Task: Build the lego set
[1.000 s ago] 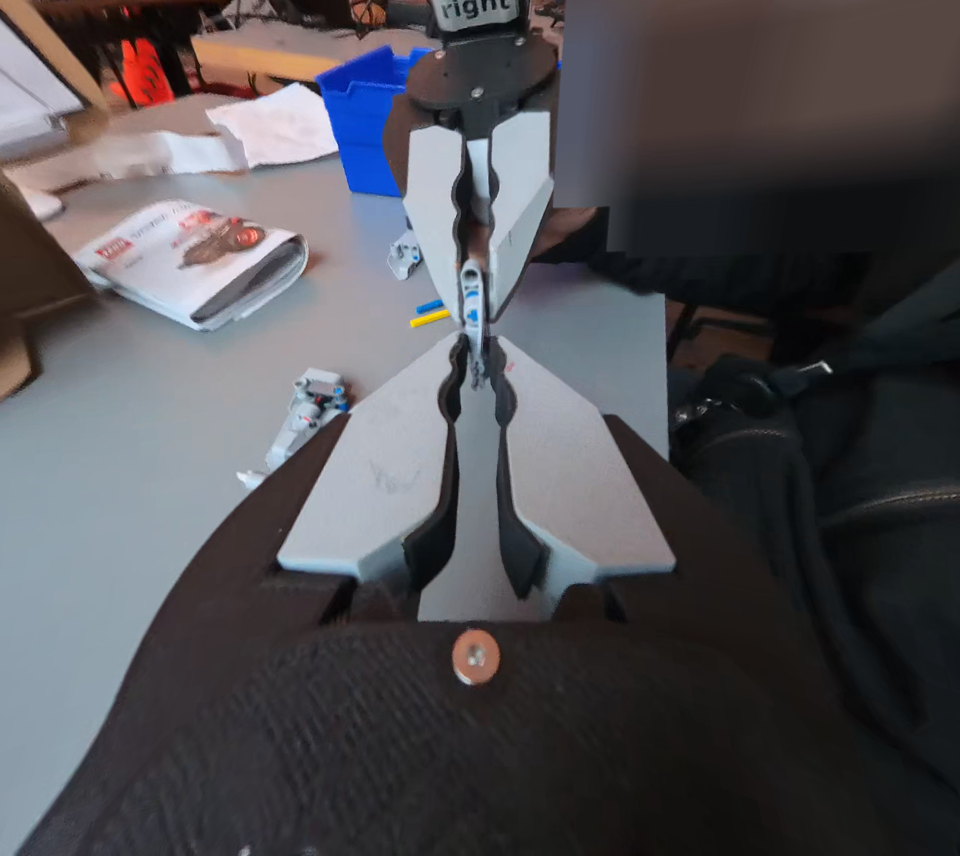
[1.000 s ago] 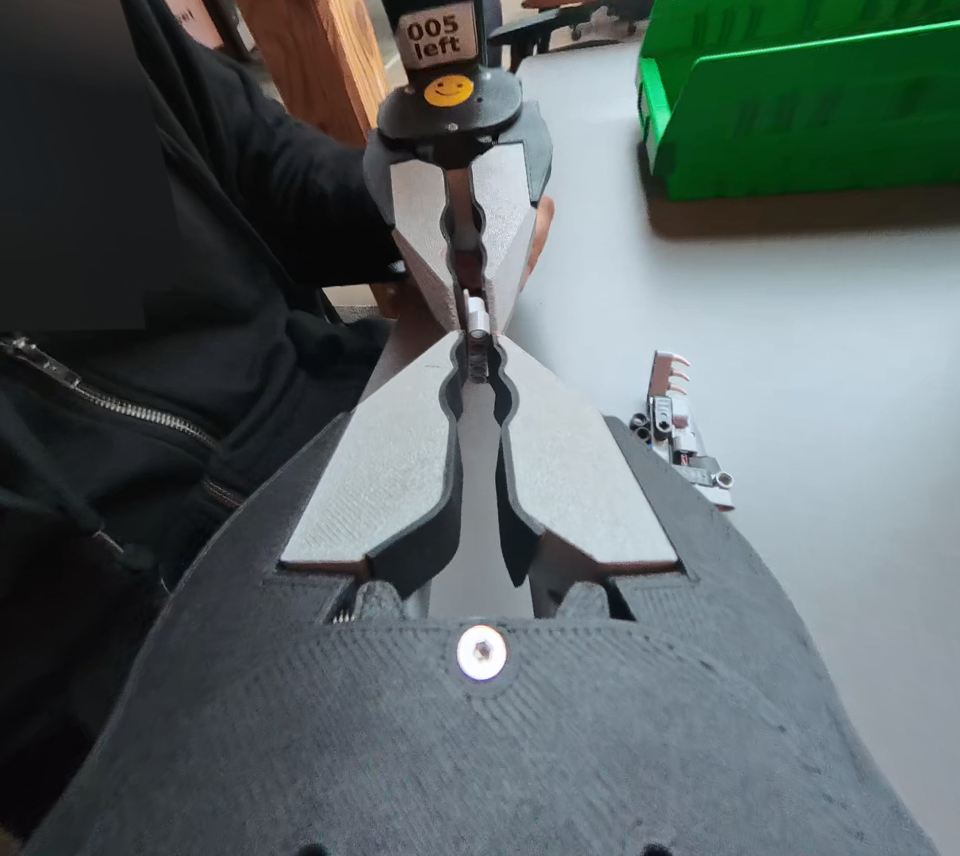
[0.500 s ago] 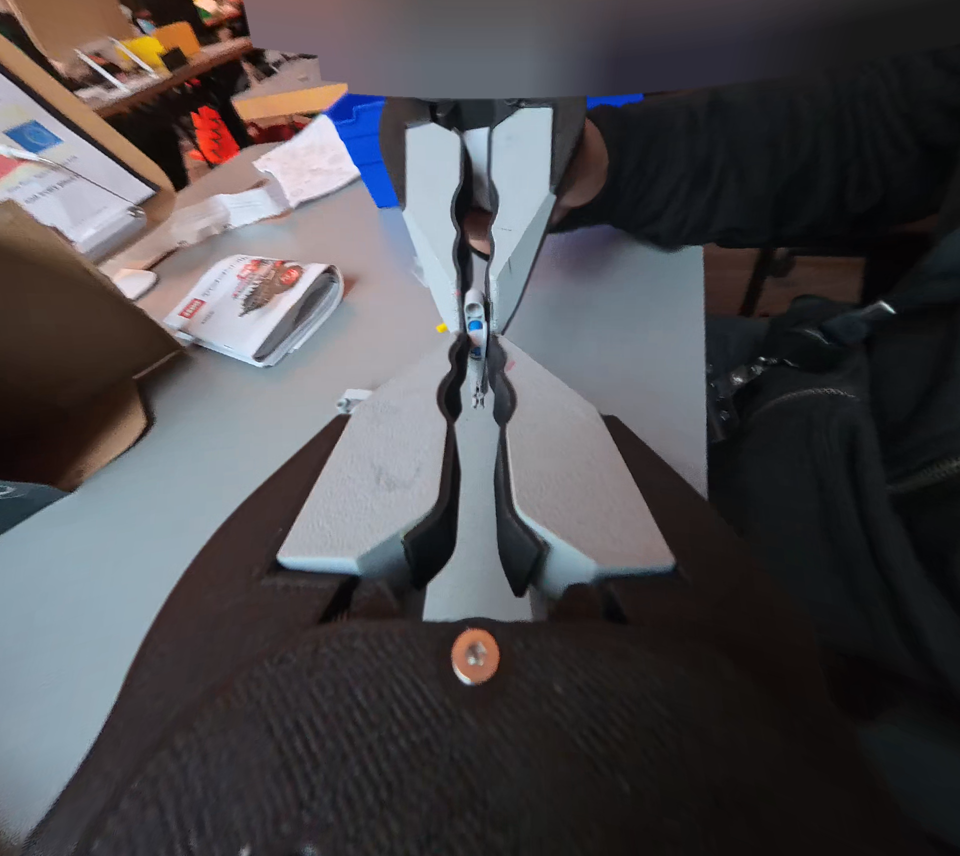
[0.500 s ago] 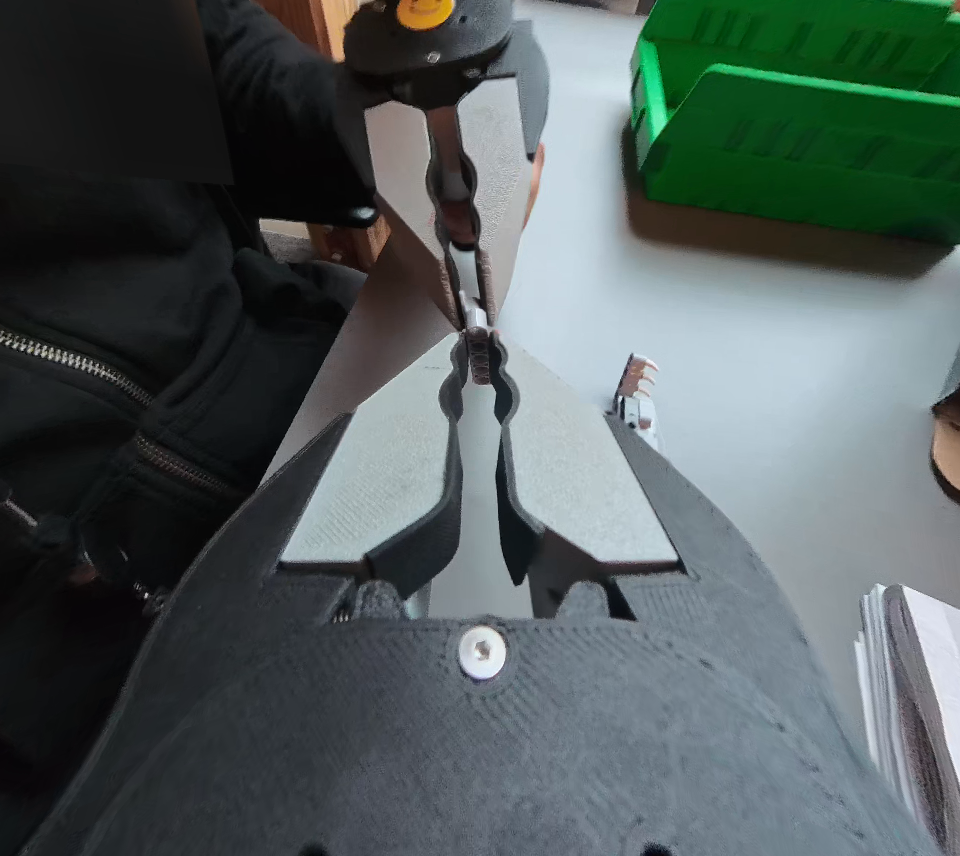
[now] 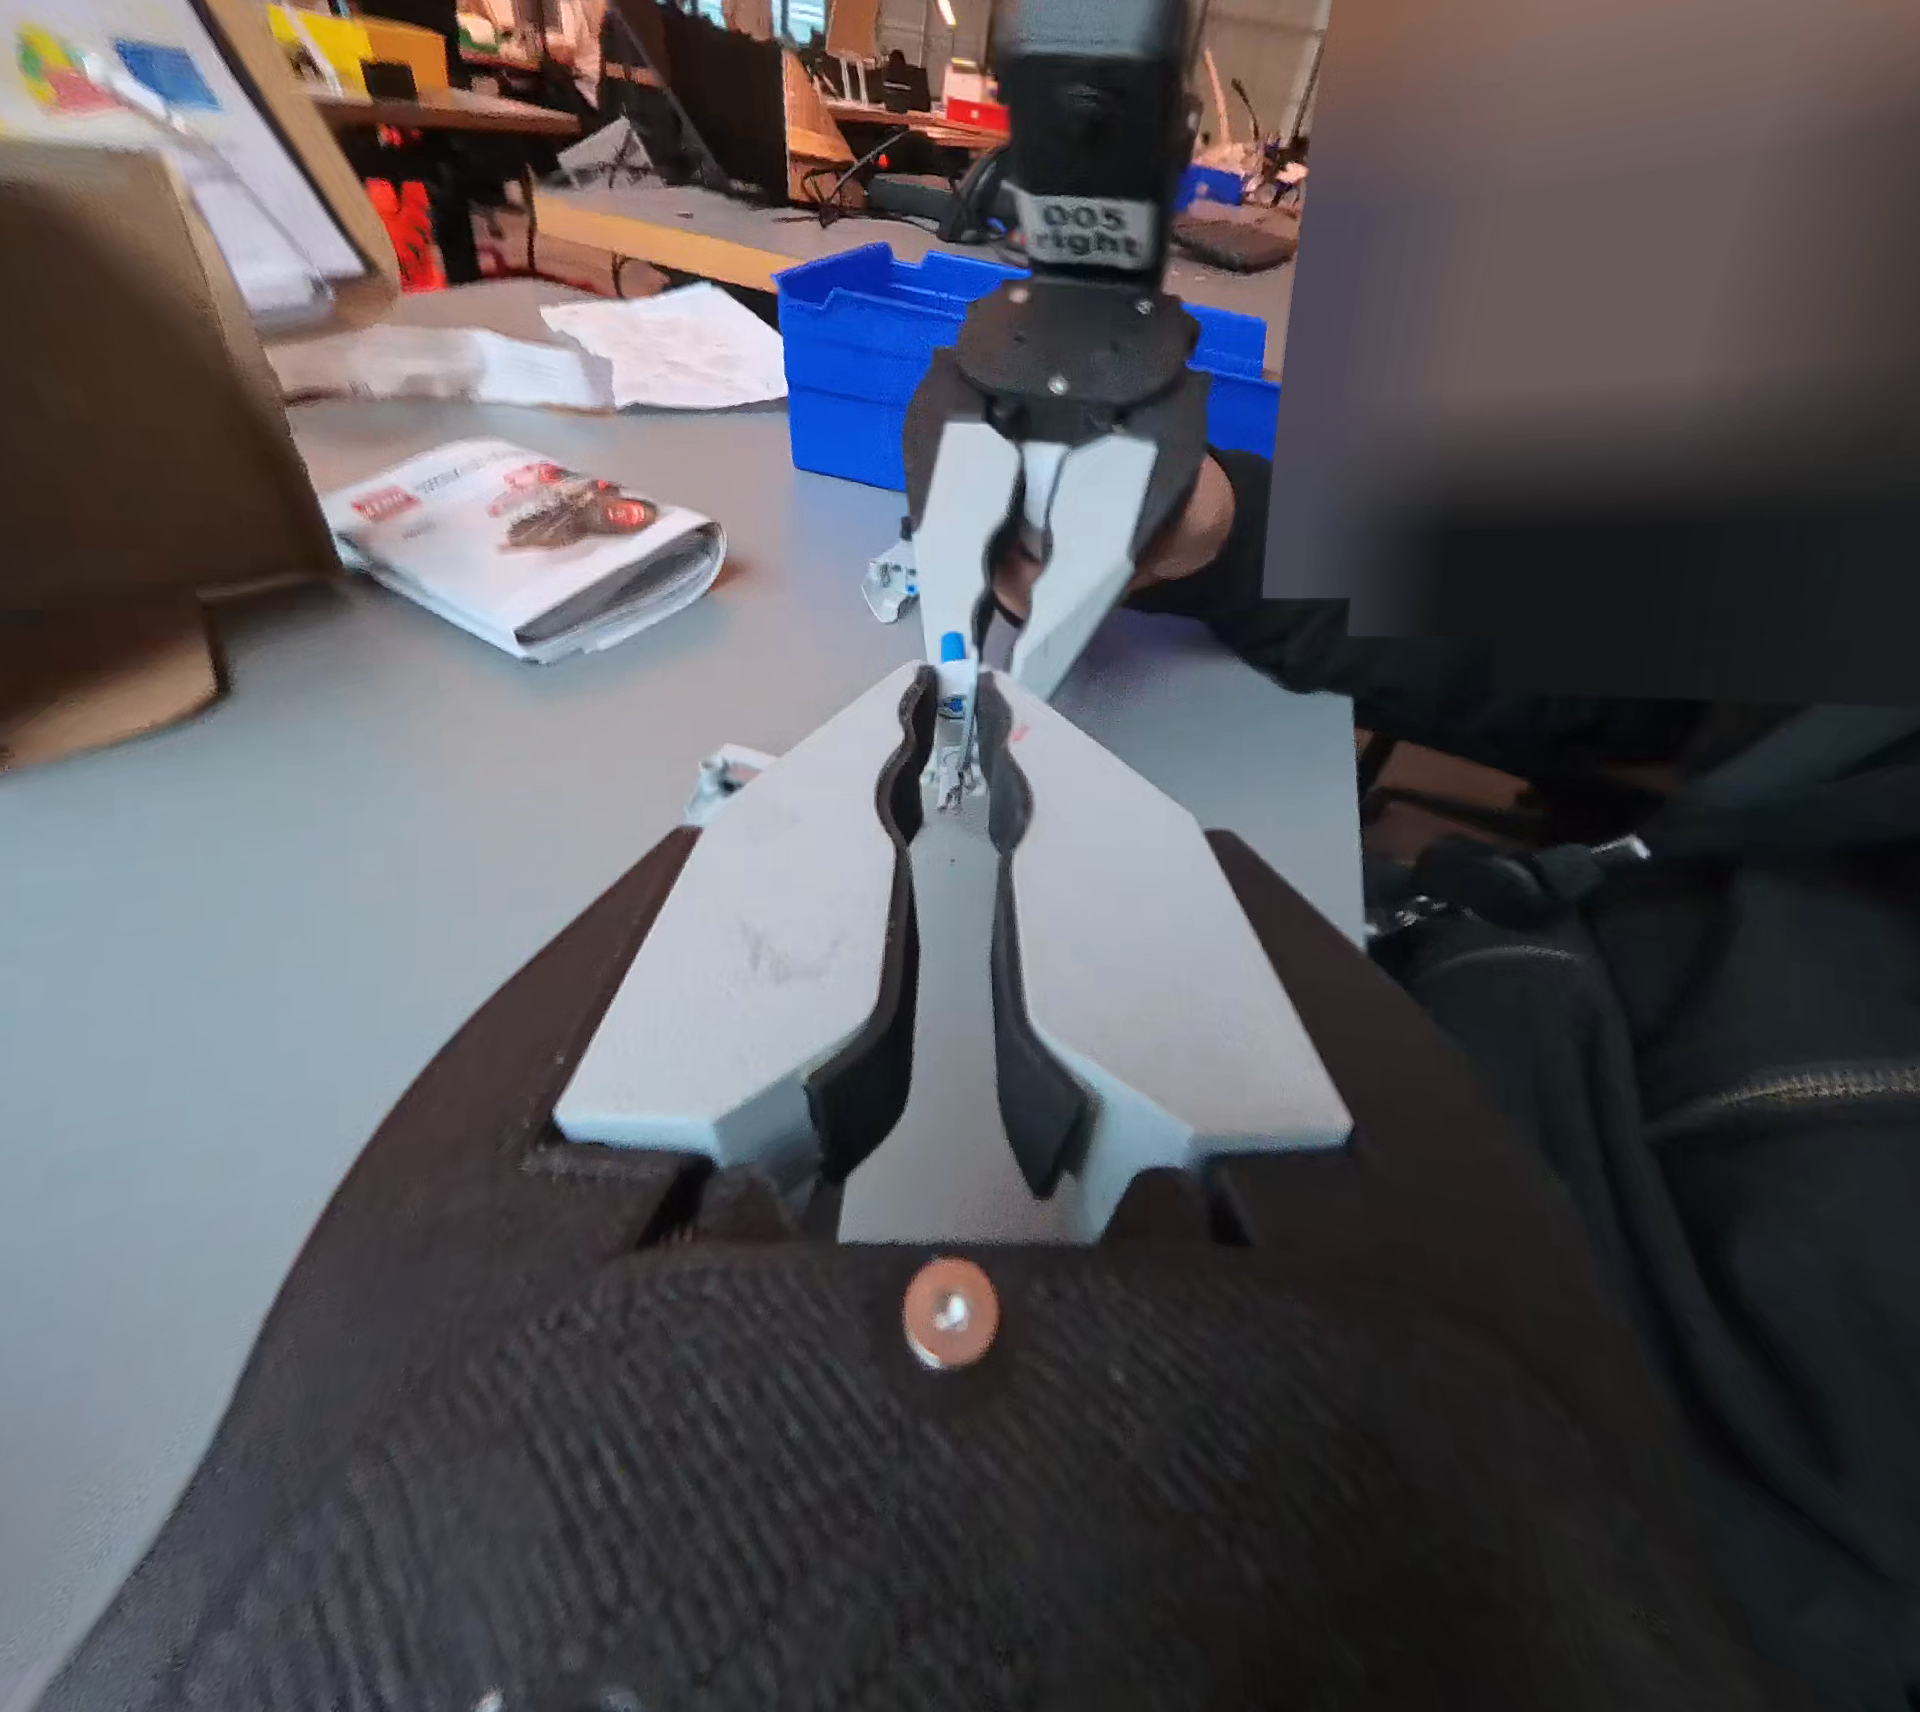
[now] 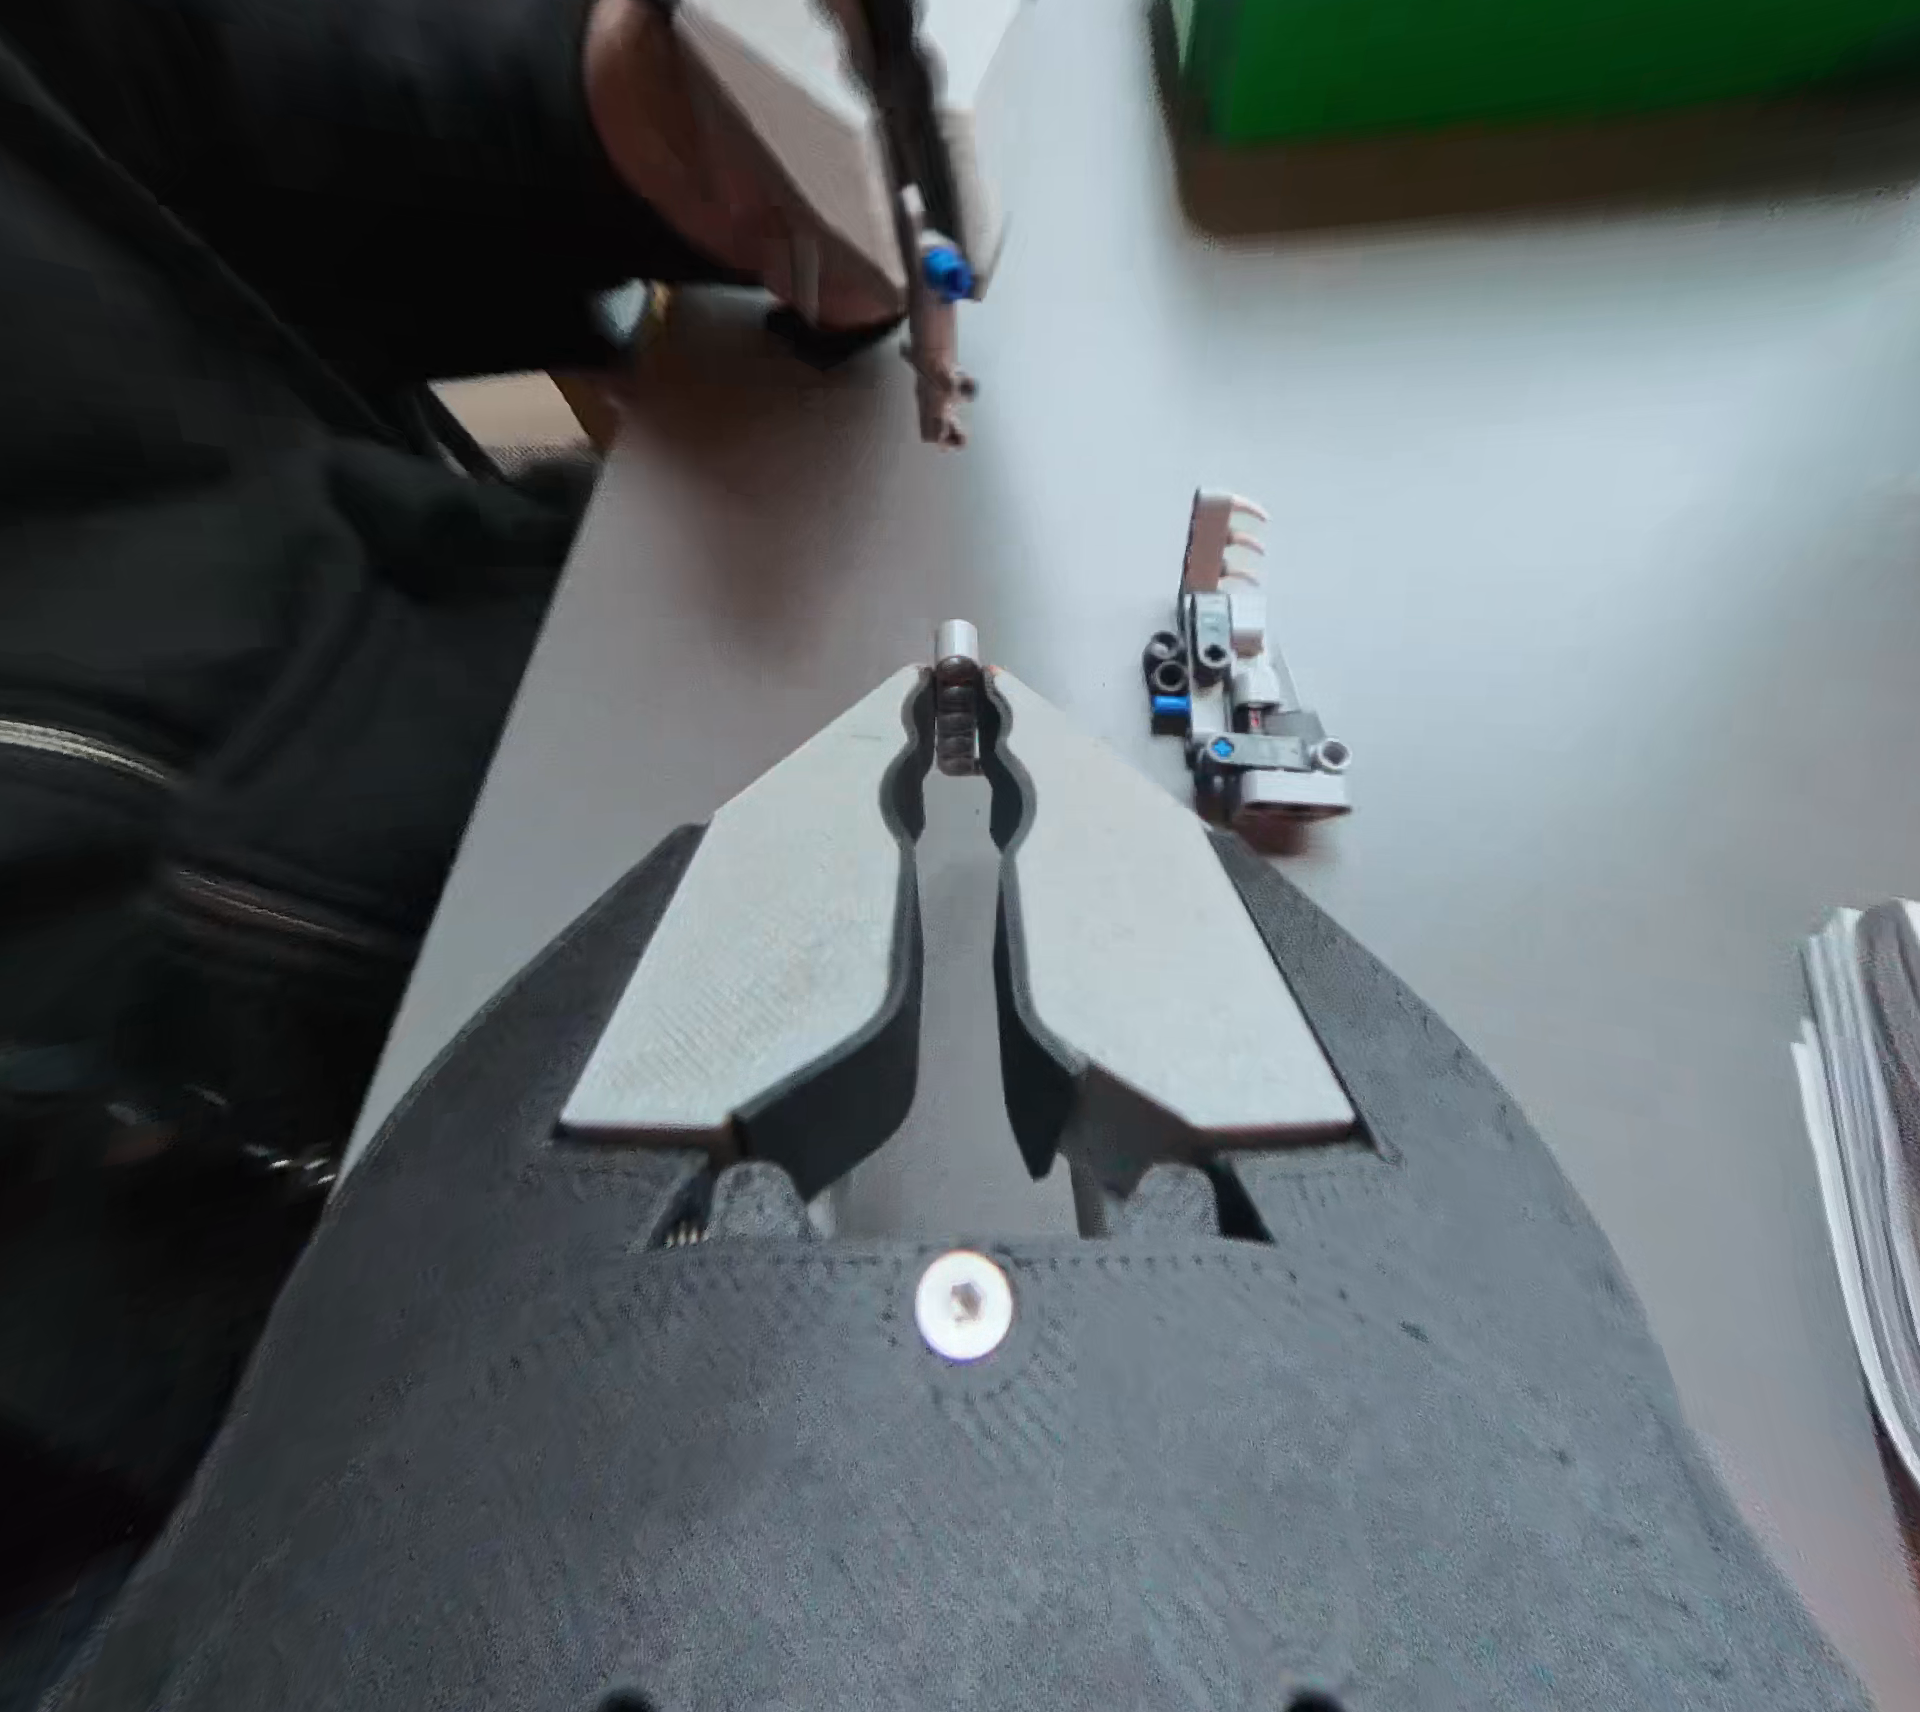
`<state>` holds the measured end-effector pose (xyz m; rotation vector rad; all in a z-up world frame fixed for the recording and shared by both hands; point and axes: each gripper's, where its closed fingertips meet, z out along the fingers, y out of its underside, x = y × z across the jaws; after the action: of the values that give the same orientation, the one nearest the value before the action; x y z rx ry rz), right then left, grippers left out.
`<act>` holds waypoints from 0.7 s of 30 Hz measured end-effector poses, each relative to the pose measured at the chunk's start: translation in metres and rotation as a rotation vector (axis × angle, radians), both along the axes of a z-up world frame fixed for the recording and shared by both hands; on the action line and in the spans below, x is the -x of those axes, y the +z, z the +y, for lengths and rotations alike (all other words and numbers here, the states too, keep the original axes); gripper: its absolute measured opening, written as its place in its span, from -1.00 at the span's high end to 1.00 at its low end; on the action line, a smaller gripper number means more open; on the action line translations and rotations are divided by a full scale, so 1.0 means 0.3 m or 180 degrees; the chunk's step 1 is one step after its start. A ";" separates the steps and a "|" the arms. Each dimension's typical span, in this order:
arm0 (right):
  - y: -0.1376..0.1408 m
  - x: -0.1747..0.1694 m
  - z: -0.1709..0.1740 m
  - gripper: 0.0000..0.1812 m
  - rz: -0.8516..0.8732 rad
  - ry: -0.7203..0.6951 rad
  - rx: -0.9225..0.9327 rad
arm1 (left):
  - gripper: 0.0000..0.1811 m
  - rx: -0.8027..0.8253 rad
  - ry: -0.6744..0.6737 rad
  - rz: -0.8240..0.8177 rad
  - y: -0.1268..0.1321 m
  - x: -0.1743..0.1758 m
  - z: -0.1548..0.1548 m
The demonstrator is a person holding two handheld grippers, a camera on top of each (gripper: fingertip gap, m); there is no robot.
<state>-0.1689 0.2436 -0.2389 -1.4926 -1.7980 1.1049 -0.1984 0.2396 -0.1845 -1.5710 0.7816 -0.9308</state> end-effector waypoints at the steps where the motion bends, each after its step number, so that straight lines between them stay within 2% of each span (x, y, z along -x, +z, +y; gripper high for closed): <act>1: -0.025 0.012 -0.001 0.92 -0.0087 -0.0051 -0.0105 | 0.94 0.0195 0.0012 -0.0090 -0.013 0.004 0.010; 4: -0.093 0.022 0.028 0.82 -0.0422 -0.0198 -0.0285 | 0.94 0.0479 0.0023 -0.0334 -0.010 0.003 0.031; 8: -0.048 0.027 0.042 0.70 -0.0129 -0.0318 -0.0049 | 0.94 0.0655 0.0069 -0.0515 -0.009 0.006 0.050; 10: -0.067 0.011 0.055 0.71 -0.0243 -0.0363 0.0038 | 0.94 0.0788 0.0097 -0.0641 -0.010 0.014 0.059; 15: -0.070 0.006 0.072 0.57 -0.0252 -0.0464 0.0136 | 0.95 0.0772 0.0099 -0.0688 -0.005 0.017 0.058; 18: -0.005 0.005 0.090 0.59 0.0082 -0.0539 0.0059 | 0.95 0.0608 -0.0060 -0.0866 0.031 0.009 0.036; 21: 0.102 -0.012 0.086 0.63 0.0647 -0.0473 0.0450 | 0.94 0.0540 -0.0190 -0.1015 0.053 0.003 0.024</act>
<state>-0.1655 0.2695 -0.2084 -1.5078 -1.4744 1.2802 -0.1992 0.2469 -0.1685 -1.4987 0.5370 -1.2822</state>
